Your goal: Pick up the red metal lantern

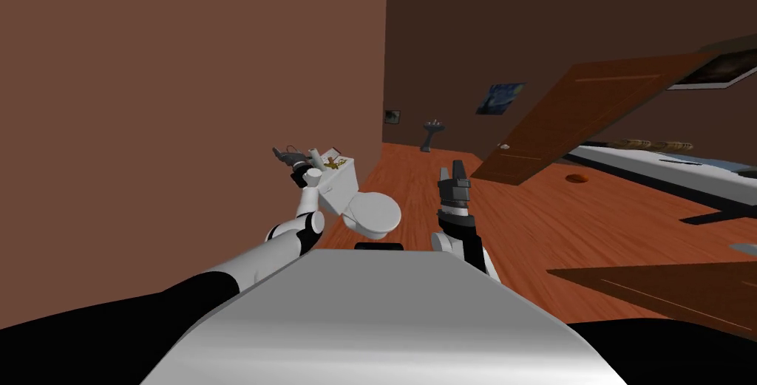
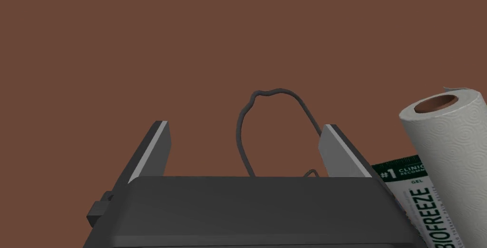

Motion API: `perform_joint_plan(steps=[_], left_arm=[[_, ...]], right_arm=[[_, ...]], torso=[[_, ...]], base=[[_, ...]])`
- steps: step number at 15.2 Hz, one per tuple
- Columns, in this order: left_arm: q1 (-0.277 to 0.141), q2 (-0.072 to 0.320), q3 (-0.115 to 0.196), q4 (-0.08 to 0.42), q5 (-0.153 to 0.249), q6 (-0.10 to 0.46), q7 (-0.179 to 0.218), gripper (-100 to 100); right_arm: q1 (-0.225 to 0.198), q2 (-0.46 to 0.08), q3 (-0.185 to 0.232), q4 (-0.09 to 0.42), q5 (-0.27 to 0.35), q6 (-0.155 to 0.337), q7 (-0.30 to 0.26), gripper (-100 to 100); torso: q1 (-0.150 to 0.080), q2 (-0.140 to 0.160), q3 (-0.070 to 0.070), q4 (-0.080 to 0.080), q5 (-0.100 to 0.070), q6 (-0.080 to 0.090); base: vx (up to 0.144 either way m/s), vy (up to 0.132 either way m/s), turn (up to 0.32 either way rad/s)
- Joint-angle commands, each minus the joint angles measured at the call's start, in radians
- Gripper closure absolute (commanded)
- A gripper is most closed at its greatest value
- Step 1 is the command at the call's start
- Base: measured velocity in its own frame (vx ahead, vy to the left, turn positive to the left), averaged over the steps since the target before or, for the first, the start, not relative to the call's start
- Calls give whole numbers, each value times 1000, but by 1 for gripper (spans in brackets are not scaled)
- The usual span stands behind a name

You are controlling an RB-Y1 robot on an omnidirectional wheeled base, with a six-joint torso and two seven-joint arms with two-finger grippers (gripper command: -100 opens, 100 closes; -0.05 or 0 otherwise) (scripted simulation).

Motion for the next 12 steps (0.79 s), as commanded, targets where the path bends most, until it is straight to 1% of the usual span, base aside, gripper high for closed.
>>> perform_joint_plan(steps=[1,2,3,4,5,6,7,8,9,10,11,12], left_arm=[[-50,-4,35,50,47,3,-4,-100],[-57,-4,35,67,47,3,-4,-100],[-57,-4,35,67,47,3,-4,-100],[-97,-7,64,100,84,4,-6,-100],[-100,-7,64,115,84,4,-6,-100],[-100,-7,64,115,84,4,-6,-100],[-140,-11,91,148,119,5,-7,-100],[-141,-11,91,162,119,5,-7,-100],[-176,-15,118,191,153,5,-8,-100],[-180,-15,118,206,153,5,-8,-100],[-180,-15,118,206,153,5,-8,-100],[-216,-20,144,241,185,6,-9,-100]], right_arm=[[0,0,0,0,0,0,0,0],[0,0,0,0,0,0,0,0],[0,0,0,0,0,0,0,0],[0,0,0,0,0,0,0,0],[0,0,0,0,0,0,0,0],[0,0,0,0,0,0,0,0],[0,0,0,0,0,0,0,0],[0,0,0,0,0,0,0,0],[0,0,0,0,0,0,0,0],[0,0,0,0,0,0,0,0],[0,0,0,0,0,0,0,0],[0,0,0,0,0,0,0,0]], torso=[[0,0,0,0,0,0],[0,0,0,0,0,0],[0,0,0,0,0,0],[1,0,0,0,0,0],[1,0,0,0,0,0],[1,0,0,0,0,0],[2,1,0,0,0,0],[2,0,0,0,1,-1],[2,0,0,0,1,0],[2,0,0,0,0,0],[1,0,0,0,0,0],[2,0,0,0,0,0]], base=[[8,-83,90],[10,-86,115],[7,-57,49],[6,-58,96],[10,-64,109],[7,-44,46],[6,-49,120],[11,-54,123],[12,-69,134],[12,-68,113],[6,-44,40],[0,-39,102]])
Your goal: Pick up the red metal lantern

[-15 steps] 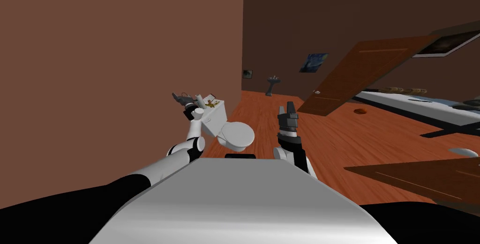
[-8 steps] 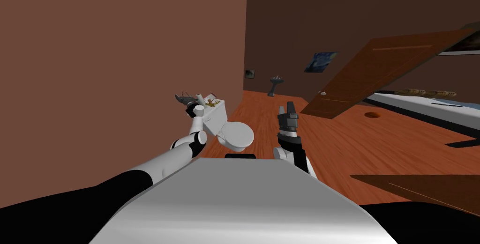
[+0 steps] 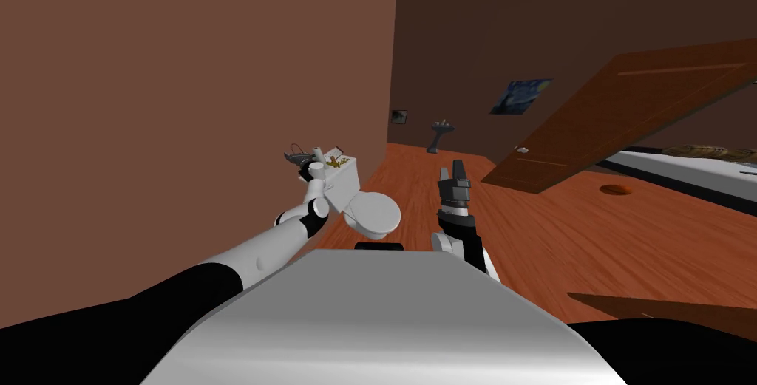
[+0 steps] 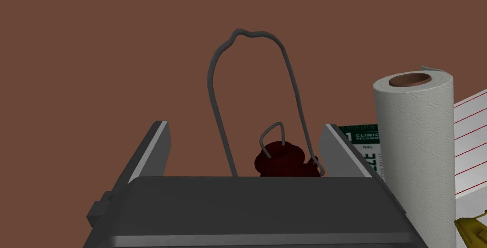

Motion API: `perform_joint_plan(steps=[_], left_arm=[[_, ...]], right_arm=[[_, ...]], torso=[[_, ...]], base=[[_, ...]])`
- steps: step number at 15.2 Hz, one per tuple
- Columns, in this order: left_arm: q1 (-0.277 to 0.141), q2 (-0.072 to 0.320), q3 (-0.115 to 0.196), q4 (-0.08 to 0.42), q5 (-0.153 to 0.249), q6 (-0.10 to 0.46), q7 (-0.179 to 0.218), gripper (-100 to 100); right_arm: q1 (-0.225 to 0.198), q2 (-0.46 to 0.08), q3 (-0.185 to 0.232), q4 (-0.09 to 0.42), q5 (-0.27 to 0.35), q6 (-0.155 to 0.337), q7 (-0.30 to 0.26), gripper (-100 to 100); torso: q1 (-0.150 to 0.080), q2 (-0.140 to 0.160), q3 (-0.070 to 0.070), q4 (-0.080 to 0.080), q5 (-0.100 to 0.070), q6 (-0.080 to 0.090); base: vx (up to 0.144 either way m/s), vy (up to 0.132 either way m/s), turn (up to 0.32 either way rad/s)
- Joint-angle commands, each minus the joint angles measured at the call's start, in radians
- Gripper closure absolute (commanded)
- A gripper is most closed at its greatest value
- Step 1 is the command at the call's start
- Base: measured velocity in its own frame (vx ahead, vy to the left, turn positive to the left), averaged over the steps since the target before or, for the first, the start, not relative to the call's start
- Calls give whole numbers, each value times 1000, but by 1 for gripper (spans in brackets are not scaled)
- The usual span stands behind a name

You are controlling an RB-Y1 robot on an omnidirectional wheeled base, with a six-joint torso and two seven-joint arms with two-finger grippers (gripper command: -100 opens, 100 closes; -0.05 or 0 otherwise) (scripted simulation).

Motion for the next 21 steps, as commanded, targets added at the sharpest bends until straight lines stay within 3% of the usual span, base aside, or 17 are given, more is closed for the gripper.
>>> perform_joint_plan(steps=[1,3,5,8,13,14,16,17,19,20,21], left_arm=[[-27,-1,20,35,25,1,-1,-100],[-88,-9,67,101,78,2,-2,-100],[-91,-9,67,111,82,2,-2,-100],[-166,-16,124,200,151,4,-2,-100],[-213,-21,159,253,192,5,-2,-100],[-201,-18,149,239,179,5,-5,-100],[-232,7,101,309,180,-23,55,-100],[-232,7,101,323,180,-23,55,-100],[-260,31,53,395,180,-48,109,-100],[-260,31,53,399,180,-48,109,-100],[-273,42,29,426,181,-61,137,-100]], right_arm=[[0,0,0,0,0,0,0,0],[0,0,0,0,0,0,0,0],[0,0,0,0,0,0,0,0],[0,0,0,0,0,0,0,0],[0,0,0,0,0,0,0,0],[0,0,0,0,0,0,0,0],[0,0,0,0,0,0,0,0],[0,0,0,0,0,0,0,0],[0,0,0,0,0,0,0,0],[0,0,0,0,0,0,0,0],[0,0,0,0,0,0,0,0]], torso=[[0,0,0,0,0,0],[0,0,0,0,0,0],[0,0,0,-1,1,-1],[2,1,0,-1,1,-2],[4,1,0,0,1,-1],[4,1,0,0,2,-1],[5,1,0,-1,2,-1],[6,1,0,0,2,-1],[7,0,0,-1,2,-1],[8,0,0,-1,2,-1],[8,0,0,-1,2,-1]], base=[[-2,-41,107],[-1,-53,196],[7,-48,90],[-2,-38,164],[-3,-22,81],[3,-8,31],[4,14,31],[6,26,28],[8,35,32],[12,36,25],[10,33,29]])
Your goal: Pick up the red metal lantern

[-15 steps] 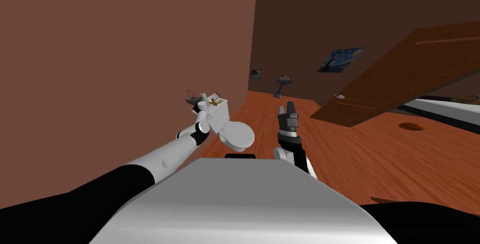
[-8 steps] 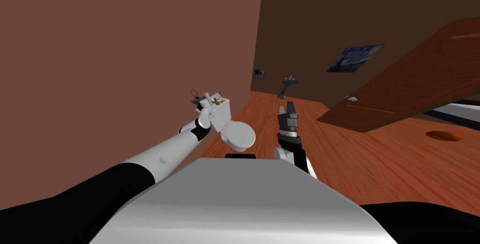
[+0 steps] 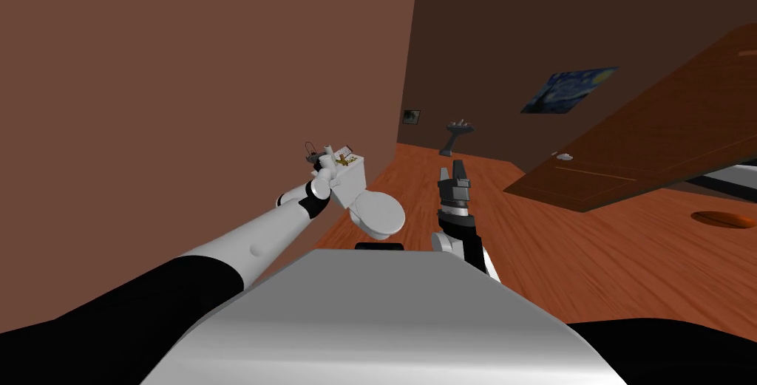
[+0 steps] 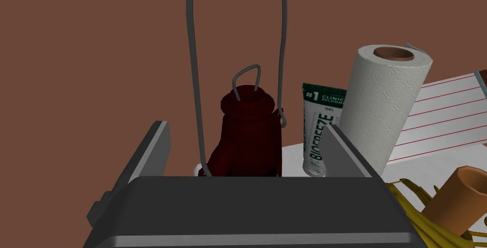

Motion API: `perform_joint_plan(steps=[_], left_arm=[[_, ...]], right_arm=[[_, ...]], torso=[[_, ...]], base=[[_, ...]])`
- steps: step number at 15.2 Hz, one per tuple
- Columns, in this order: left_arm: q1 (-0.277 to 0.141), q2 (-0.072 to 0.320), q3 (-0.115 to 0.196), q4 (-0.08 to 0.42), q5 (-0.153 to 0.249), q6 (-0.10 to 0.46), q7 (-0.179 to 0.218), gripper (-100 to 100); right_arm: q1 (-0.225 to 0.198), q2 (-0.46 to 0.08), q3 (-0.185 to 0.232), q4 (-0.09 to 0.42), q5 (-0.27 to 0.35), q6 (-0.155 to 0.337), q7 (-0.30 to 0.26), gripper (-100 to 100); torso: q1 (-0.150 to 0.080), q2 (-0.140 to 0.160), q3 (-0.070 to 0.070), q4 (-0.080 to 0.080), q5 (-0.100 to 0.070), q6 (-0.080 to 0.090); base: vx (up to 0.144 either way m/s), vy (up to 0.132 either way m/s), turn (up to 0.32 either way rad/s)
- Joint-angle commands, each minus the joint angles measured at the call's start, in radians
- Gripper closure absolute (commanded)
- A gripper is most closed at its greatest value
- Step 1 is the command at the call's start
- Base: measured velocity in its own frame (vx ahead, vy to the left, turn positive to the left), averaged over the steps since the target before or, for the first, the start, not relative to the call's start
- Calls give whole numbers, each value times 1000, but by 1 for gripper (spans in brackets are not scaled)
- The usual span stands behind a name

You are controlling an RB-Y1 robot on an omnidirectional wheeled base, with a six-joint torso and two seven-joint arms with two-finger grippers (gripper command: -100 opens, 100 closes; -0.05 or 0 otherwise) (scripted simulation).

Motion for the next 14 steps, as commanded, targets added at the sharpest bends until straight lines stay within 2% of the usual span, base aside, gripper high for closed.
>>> perform_joint_plan(steps=[1,2,3,4,5,6,7,8,9,10,12,13,14], left_arm=[[-14,11,-23,43,-2,-15,31,-100],[-28,23,-47,70,-2,-28,59,-100],[-28,23,-47,81,-2,-28,59,-100],[-42,35,-71,110,-2,-40,86,-100],[-42,35,-71,119,-2,-40,86,-100],[-56,46,-95,147,-2,-53,113,-100],[-56,46,-95,157,-2,-53,113,-100],[-69,58,-119,185,-2,-66,140,-100],[-69,58,-119,195,-2,-66,140,-100],[-83,70,-143,224,-2,-79,168,-100],[-88,74,-141,239,-8,-77,168,-100],[-92,78,-147,254,-12,-81,183,100],[-92,78,-146,253,-11,-82,184,100]], right_arm=[[0,0,0,0,0,0,0,0],[0,0,0,0,0,0,0,0],[0,0,0,0,0,0,0,0],[0,0,0,0,0,0,0,0],[0,0,0,0,0,0,0,0],[0,0,0,0,0,0,0,0],[0,0,0,0,0,0,0,0],[0,0,0,0,0,0,0,0],[0,0,0,0,0,0,0,0],[0,0,0,0,0,0,0,0],[0,0,0,0,0,0,0,0],[0,0,0,0,0,0,0,0],[0,0,0,0,0,0,0,0]], torso=[[0,0,0,0,0,0],[0,0,0,0,0,0],[-1,0,0,0,0,0],[-1,0,0,0,0,0],[-1,0,0,0,0,0],[-1,0,0,0,0,0],[-1,0,0,0,0,0],[-1,0,0,0,0,0],[-1,0,0,0,0,0],[-1,0,0,0,0,0],[-1,0,0,0,0,0],[-1,0,0,0,0,0],[-2,1,0,0,0,0]], base=[[8,25,23],[7,24,27],[5,22,19],[5,22,25],[6,21,21],[6,22,22],[5,22,20],[7,24,30],[7,22,22],[8,21,24],[7,17,11],[0,0,0],[3,2,-20]])
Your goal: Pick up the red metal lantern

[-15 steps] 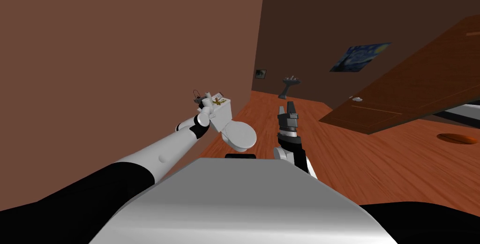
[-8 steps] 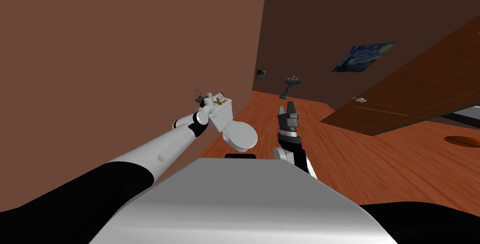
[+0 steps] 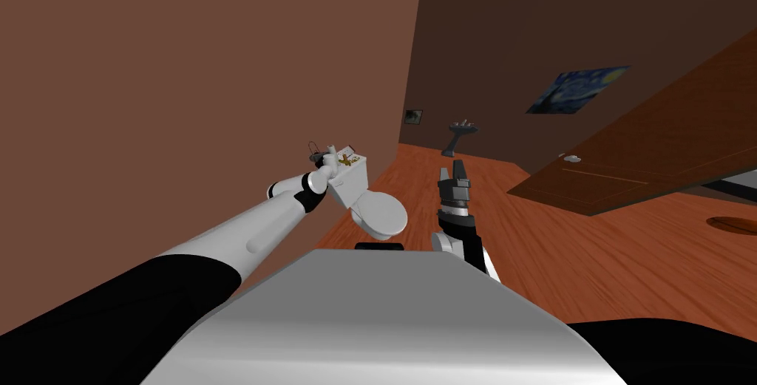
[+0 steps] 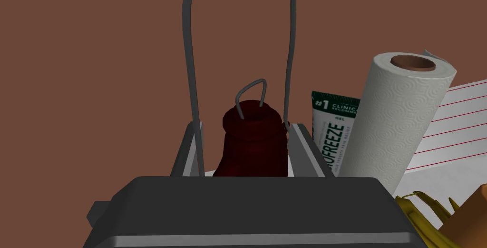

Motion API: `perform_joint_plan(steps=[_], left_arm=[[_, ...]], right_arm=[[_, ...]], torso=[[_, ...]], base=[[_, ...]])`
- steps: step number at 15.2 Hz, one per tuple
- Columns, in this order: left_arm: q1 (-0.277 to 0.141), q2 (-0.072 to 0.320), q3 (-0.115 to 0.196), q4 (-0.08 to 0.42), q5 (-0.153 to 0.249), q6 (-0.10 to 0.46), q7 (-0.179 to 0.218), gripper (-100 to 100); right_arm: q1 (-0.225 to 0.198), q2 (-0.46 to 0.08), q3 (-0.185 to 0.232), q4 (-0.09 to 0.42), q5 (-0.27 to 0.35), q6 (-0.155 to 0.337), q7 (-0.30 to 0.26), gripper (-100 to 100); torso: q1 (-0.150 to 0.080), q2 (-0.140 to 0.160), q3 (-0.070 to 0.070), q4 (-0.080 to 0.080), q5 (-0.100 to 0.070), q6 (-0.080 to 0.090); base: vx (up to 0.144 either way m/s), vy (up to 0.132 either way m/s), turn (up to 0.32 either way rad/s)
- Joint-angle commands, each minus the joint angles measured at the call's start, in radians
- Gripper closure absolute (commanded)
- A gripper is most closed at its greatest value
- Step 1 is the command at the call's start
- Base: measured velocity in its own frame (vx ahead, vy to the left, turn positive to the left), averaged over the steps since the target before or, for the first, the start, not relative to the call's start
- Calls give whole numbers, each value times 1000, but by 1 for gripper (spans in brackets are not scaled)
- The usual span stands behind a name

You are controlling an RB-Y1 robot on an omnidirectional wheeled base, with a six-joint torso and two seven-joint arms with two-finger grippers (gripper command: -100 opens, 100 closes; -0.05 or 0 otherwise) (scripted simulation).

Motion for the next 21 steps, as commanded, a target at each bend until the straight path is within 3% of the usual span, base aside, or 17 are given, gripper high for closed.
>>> perform_joint_plan(steps=[1,3,4,5,6,7,8,9,10,11,12,13,14,21], left_arm=[[0,0,0,0,0,0,0,100],[0,0,0,0,0,0,0,100],[23,-19,28,-50,10,14,-44,100],[17,-19,28,26,10,14,-4,100],[-18,-1,10,101,2,14,64,100],[18,-19,28,26,10,14,35,100],[-11,-13,21,46,10,14,81,100],[-60,14,-3,108,-11,14,165,100],[-28,-12,28,35,10,14,140,100],[-41,-8,25,54,10,14,162,100],[-22,-19,28,27,10,14,169,100],[9,-19,28,-25,10,14,127,100],[-108,40,-4,102,-7,-3,186,100],[-135,49,0,115,4,-5,163,100]], right_arm=[[0,0,0,0,0,0,0,0],[0,0,0,0,0,0,0,0],[0,0,0,0,0,0,0,0],[0,0,0,0,0,0,0,0],[0,0,0,0,0,0,0,0],[0,0,0,0,0,0,0,0],[0,0,0,0,0,0,0,0],[0,0,0,0,0,0,0,0],[0,0,0,0,0,0,0,0],[0,0,0,0,0,0,0,0],[0,0,0,0,0,0,0,0],[0,0,0,0,0,0,0,0],[0,0,0,0,0,0,0,0],[0,0,0,0,0,0,0,0]], torso=[[0,0,0,0,0,0],[0,0,0,0,0,0],[0,0,0,0,0,0],[-1,0,0,1,-1,0],[-2,1,1,1,-1,0],[-2,0,-1,-2,1,1],[-2,0,0,1,-1,1],[-2,1,1,1,-1,1],[-2,0,-1,-2,2,1],[-1,-1,-1,0,1,1],[-1,-1,-2,-3,3,1],[-1,-2,-2,-3,3,1],[0,-1,0,1,0,-1],[-2,3,2,2,-1,0]], base=[[0,0,0],[0,0,0],[-7,-13,-15],[-8,-18,-13],[3,-6,8],[-11,-12,0],[-6,-5,-9],[13,10,7],[0,0,0],[0,0,0],[0,0,0],[-15,-13,-34],[-17,-8,-1],[-13,-1,2]])
